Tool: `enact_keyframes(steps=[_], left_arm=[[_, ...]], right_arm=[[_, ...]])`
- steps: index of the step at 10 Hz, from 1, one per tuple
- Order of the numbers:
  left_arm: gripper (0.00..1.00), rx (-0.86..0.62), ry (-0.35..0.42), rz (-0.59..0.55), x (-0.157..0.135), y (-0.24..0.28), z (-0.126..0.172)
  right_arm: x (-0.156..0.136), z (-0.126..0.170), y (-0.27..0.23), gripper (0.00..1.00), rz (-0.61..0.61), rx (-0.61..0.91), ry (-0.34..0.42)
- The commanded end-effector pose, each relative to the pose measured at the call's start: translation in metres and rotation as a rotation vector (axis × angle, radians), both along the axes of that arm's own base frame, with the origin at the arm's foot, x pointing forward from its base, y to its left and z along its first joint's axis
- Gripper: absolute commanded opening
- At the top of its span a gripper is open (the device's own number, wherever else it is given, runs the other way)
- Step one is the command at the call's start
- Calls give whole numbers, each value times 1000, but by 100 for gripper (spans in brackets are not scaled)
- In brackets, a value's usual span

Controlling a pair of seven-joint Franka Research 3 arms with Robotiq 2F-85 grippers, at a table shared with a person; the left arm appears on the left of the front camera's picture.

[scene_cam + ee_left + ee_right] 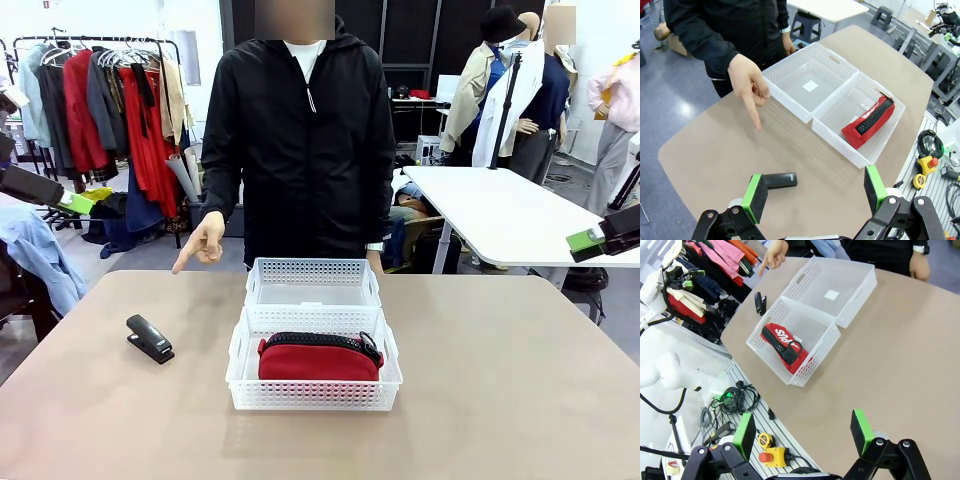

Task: Distribute items into two baskets.
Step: Pick up the Stapler that the person points to.

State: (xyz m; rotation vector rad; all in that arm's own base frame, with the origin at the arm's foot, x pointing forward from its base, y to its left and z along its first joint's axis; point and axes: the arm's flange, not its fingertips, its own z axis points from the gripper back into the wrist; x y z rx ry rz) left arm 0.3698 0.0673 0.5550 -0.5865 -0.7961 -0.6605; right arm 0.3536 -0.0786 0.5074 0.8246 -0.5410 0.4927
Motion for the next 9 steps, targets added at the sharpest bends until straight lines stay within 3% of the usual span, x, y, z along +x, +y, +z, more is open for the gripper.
enact_keyframes(steps=[1, 4, 9], left_arm=[[100, -3, -12, 0, 0, 0, 0], [100, 0, 0, 0, 0, 0, 0], [100, 184, 273, 195, 45, -27, 37]], right_arm=[[3, 0, 1, 100, 4, 23, -20], [3, 0, 1, 100, 4, 23, -20], [3, 0, 1, 100, 4, 23, -20]])
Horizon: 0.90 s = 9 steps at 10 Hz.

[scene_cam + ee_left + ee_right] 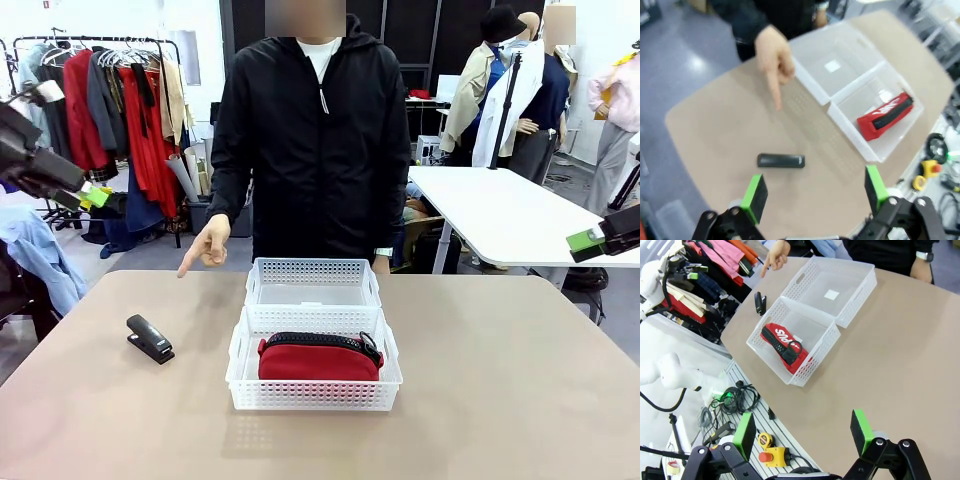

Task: Distribute items into two baskets.
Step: Pick up the Stapler that the person points to.

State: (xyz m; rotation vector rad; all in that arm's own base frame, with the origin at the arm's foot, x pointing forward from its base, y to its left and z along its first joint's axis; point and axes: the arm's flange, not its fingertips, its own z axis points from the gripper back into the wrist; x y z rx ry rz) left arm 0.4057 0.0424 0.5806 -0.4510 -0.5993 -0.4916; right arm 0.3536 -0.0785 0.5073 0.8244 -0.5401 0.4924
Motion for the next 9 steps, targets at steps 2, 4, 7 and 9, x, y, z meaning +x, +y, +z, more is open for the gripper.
enact_keyframes(steps=[2, 4, 7, 9], left_arm=[[100, 165, 188, 208, 29, -22, 17], [100, 254, 304, 360, 45, -40, 7], [100, 271, 466, 488, 66, -61, -8], [100, 241, 504, 597, 79, -77, -19]], right_arm=[[3, 1, 1, 100, 4, 24, -21], [3, 1, 1, 100, 4, 24, -21], [3, 1, 1, 100, 4, 24, -21], [3, 1, 1, 100, 4, 24, -21]])
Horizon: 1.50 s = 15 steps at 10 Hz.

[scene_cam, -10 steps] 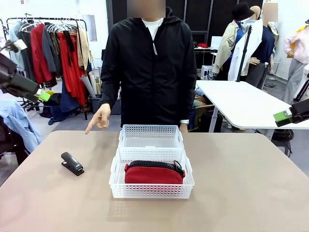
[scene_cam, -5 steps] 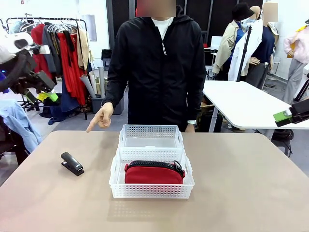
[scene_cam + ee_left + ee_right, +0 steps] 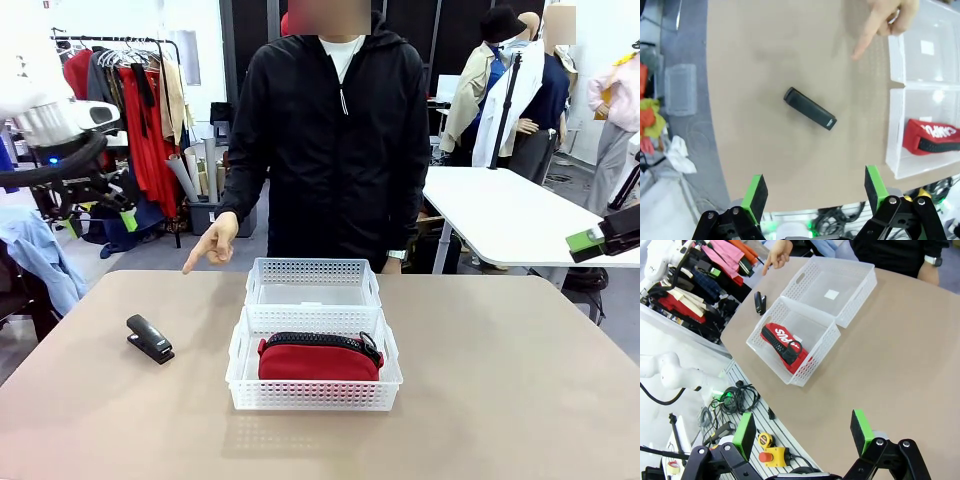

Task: Distribute items into two baskets.
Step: Pick up the Stapler that the person points to.

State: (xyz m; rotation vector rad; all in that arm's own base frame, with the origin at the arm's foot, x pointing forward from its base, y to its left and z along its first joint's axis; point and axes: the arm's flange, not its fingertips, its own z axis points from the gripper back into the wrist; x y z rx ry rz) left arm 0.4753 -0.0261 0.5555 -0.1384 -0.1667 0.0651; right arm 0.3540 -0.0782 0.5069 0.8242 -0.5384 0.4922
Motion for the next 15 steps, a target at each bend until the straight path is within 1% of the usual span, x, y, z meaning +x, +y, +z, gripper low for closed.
enact_keyframes(steps=[1, 3, 5, 6, 7, 8, 9, 11, 12, 14, 15], left_arm=[[100, -56, 37, 119, 17, -16, 1], [100, -56, 56, 302, 29, -34, -13], [100, -11, 38, 424, 32, -47, -31], [100, -9, 43, 485, 31, -52, -41], [100, -1, 43, 521, 29, -53, -52], [100, 20, 62, 579, 29, -52, -67], [100, 43, 69, 604, 26, -50, -79], [100, 48, 87, 600, 20, -45, -96], [100, 45, 117, 608, 21, -44, -108], [100, 23, 120, 625, 33, -43, -120], [100, 36, 125, 640, 39, -45, -128]], right_arm=[[3, 1, 1, 100, 4, 24, -22], [3, 1, 1, 100, 4, 24, -22], [3, 1, 1, 100, 4, 24, -22], [3, 1, 1, 100, 4, 24, -22], [3, 1, 1, 100, 4, 24, -22], [3, 1, 1, 100, 4, 24, -22], [3, 1, 1, 100, 4, 24, -22], [3, 1, 1, 100, 4, 24, -22], [3, 1, 1, 100, 4, 24, -22], [3, 1, 1, 100, 4, 24, -22], [3, 1, 1, 100, 4, 24, -22]])
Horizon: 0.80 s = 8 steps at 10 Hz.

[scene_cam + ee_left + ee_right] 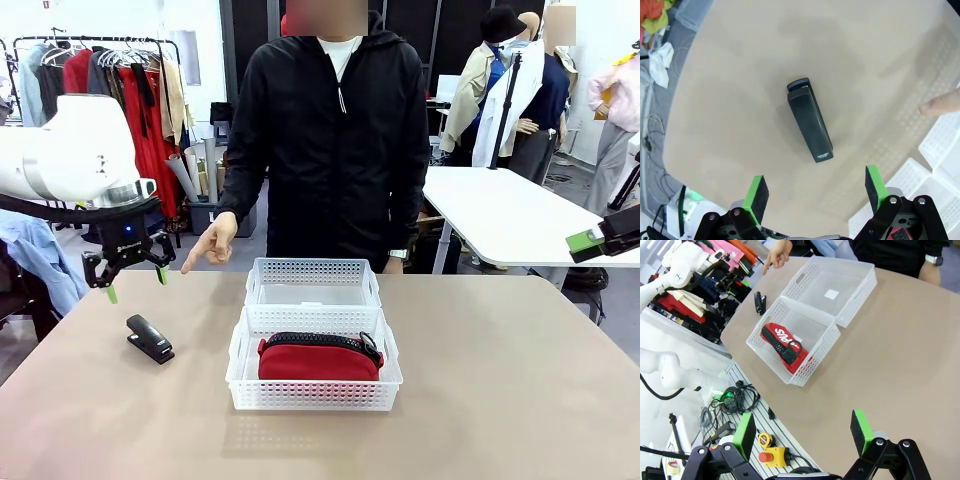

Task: Distribute items into two baskets.
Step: Pick up the Stapler that the person points to.

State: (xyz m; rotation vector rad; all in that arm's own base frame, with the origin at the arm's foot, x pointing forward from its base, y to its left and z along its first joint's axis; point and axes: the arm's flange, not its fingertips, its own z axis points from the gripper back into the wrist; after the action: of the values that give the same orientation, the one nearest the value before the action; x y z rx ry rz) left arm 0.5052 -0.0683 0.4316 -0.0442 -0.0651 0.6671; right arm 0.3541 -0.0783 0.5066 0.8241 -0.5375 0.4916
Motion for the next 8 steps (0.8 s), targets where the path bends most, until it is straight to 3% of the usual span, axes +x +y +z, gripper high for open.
enact_keyframes(steps=[1, 8], left_arm=[[100, 14, 1, 52, 13, -5, -15], [100, 7, 40, 143, 19, -5, -77]], right_arm=[[3, 1, 1, 100, 4, 25, -23], [3, 1, 1, 100, 4, 25, -23]])
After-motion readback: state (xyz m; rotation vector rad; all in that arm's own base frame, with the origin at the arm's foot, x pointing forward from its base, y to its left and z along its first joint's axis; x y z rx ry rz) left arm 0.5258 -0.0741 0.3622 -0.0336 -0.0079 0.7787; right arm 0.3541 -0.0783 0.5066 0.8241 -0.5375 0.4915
